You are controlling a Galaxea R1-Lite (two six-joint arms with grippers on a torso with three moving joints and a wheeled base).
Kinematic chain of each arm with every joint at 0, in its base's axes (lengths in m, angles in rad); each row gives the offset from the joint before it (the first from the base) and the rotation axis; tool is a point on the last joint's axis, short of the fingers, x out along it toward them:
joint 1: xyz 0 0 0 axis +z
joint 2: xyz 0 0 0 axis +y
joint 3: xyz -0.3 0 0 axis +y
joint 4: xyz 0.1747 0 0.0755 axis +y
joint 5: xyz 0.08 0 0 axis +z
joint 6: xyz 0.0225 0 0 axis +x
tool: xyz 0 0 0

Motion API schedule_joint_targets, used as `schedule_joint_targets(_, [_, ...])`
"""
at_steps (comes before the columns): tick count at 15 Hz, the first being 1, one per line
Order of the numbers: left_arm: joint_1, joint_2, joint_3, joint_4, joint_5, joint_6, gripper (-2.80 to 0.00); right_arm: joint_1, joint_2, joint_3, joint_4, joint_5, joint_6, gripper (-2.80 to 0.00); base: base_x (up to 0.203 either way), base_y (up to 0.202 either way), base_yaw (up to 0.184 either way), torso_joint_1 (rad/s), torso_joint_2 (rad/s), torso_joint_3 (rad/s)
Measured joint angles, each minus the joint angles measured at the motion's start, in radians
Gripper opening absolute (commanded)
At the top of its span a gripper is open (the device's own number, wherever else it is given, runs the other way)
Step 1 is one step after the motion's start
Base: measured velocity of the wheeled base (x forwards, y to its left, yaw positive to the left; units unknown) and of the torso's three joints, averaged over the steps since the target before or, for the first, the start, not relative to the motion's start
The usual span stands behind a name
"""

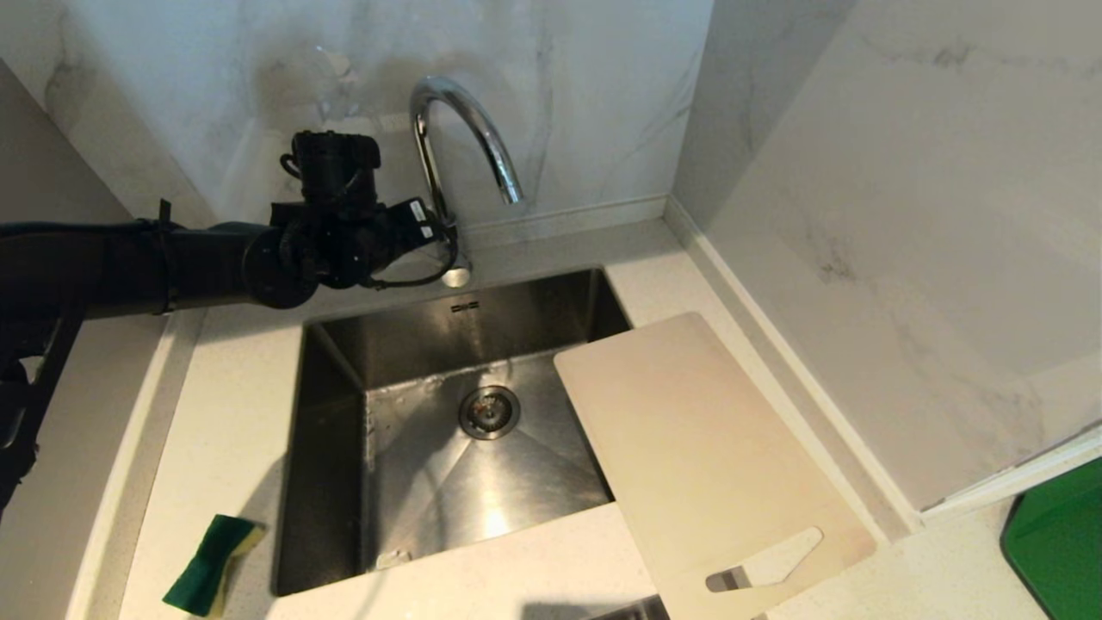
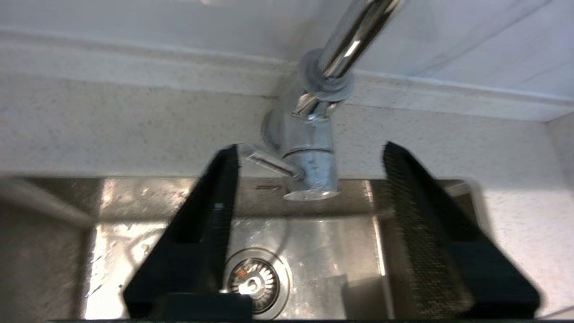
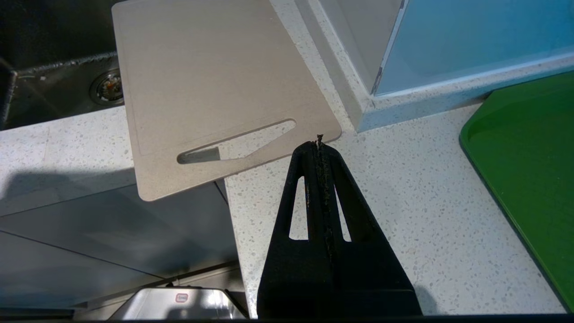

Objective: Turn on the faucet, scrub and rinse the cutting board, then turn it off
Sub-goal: Turn on the tap

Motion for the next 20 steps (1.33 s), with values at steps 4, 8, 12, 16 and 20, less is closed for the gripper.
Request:
schedule_joint_targets(4, [-0.003,0.004,0.001,0.028,0.044,-0.041,0.0,0.0,0.0,0.0,0.0,0.0,0.0,-2.8,0.0,0.0,0.0,0.0,0.0,0.0])
schedule_joint_targets(8, [-0.016,-0.001,0.0,0.031,0.118,-0.095,0.0,0.0,0.0,0.0,0.0,0.0,0.0,-2.8,0.0,0.0,0.0,0.0,0.0,0.0])
schedule_joint_targets(12, [-0.037,-0.004,-0.001,0.054,0.204,-0.105,0.0,0.0,0.0,0.0,0.0,0.0,0.0,-2.8,0.0,0.0,0.0,0.0,0.0,0.0])
schedule_joint_targets(16, [-0.04,0.01,-0.004,0.049,0.263,-0.13,0.0,0.0,0.0,0.0,0.0,0.0,0.0,-2.8,0.0,0.0,0.0,0.0,0.0,0.0])
schedule_joint_targets(20, [-0.041,0.027,-0.005,-0.012,0.33,-0.155,0.0,0.0,0.0,0.0,0.0,0.0,0.0,-2.8,0.0,0.0,0.0,0.0,0.0,0.0])
